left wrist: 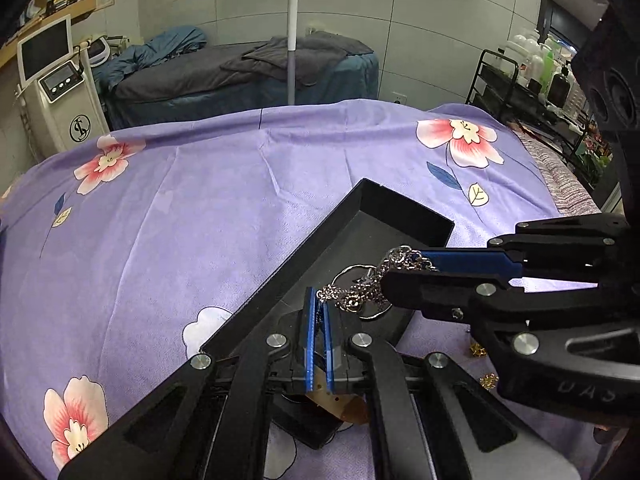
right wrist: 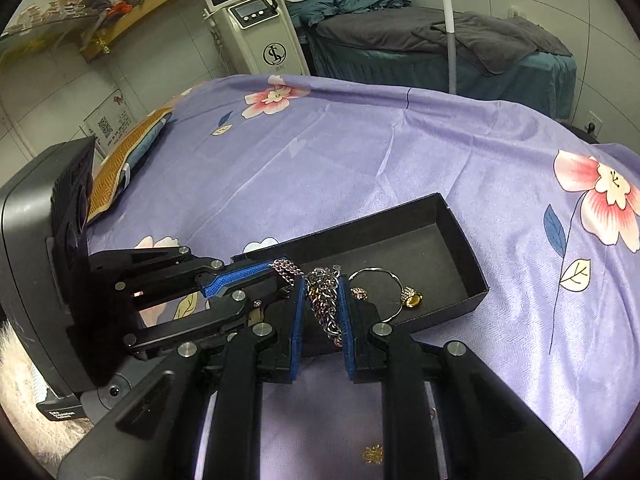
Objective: Organize jewelry
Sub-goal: 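Carry the chain into the black box and open the right tool, then withdraw the right tool from the box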
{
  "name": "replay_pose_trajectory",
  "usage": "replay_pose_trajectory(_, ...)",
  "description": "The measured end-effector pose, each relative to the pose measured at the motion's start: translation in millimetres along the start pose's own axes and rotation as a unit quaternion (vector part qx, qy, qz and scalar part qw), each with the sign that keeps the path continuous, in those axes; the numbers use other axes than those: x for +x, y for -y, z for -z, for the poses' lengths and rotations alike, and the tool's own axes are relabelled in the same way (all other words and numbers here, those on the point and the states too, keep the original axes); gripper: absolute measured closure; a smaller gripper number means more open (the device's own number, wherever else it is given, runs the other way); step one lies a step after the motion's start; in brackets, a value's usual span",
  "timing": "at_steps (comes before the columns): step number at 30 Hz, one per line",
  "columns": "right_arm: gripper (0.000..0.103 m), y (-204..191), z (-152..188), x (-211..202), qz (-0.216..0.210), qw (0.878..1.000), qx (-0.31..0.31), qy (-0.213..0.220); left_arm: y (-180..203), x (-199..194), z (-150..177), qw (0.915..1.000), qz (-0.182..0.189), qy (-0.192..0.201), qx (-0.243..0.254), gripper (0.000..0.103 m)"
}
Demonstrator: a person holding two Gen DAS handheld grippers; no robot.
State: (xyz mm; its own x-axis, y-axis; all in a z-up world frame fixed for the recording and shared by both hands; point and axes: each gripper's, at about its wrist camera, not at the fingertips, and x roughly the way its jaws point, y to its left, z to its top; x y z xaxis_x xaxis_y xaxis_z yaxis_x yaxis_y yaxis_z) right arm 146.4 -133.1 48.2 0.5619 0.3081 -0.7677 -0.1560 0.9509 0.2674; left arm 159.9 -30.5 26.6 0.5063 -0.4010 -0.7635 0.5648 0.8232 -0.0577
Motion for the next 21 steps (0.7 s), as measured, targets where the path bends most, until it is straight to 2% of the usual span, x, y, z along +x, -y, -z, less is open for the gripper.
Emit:
replay_pose_trajectory(3,0.086,2,3,5,0.007,1.0,0.002,-0.004,-4,0,5,0.9999,-0.01,-0.005,-0.008,0.093)
replay_pose_trajectory(4,0.086,3,3,6,0.008,1.0,0.003,-0.003,-5,-1,7,0.9998,-0.016,-0.003,-0.007,0.082)
replay_pose_trajectory(5,0.086,4,4,6,0.01,1.0,0.003,0.0,-5,-4,9,0.9998,-0.021,0.001,-0.004,0.067)
replay_pose_trajectory(7,0.086,4,5,4,0.015,1.0,0.002,0.005,-4,-9,12,0.9995,-0.027,0.013,-0.003,0.051)
replay_pose_trajectory(12,0.083,6,4,1,0.02,1.0,0.003,0.01,-1,-17,18,0.999,-0.039,0.021,0.001,0.041)
replay_pose_trajectory(14,0.068,7,5,-2,0.024,1.0,0.008,0.014,3,-22,21,0.9986,-0.045,0.028,0.009,0.033)
replay_pose_trajectory(15,0.052,9,5,-4,0.027,0.999,0.011,0.018,5,-25,23,0.9982,-0.049,0.031,0.013,0.03)
replay_pose_trajectory(16,0.046,10,7,-7,0.031,0.999,0.013,0.024,7,-27,24,0.9978,-0.053,0.035,0.017,0.025)
replay_pose_trajectory(21,0.046,14,21,-16,0.036,0.999,0.02,0.027,18,-40,37,0.9961,-0.072,0.043,0.027,0.009)
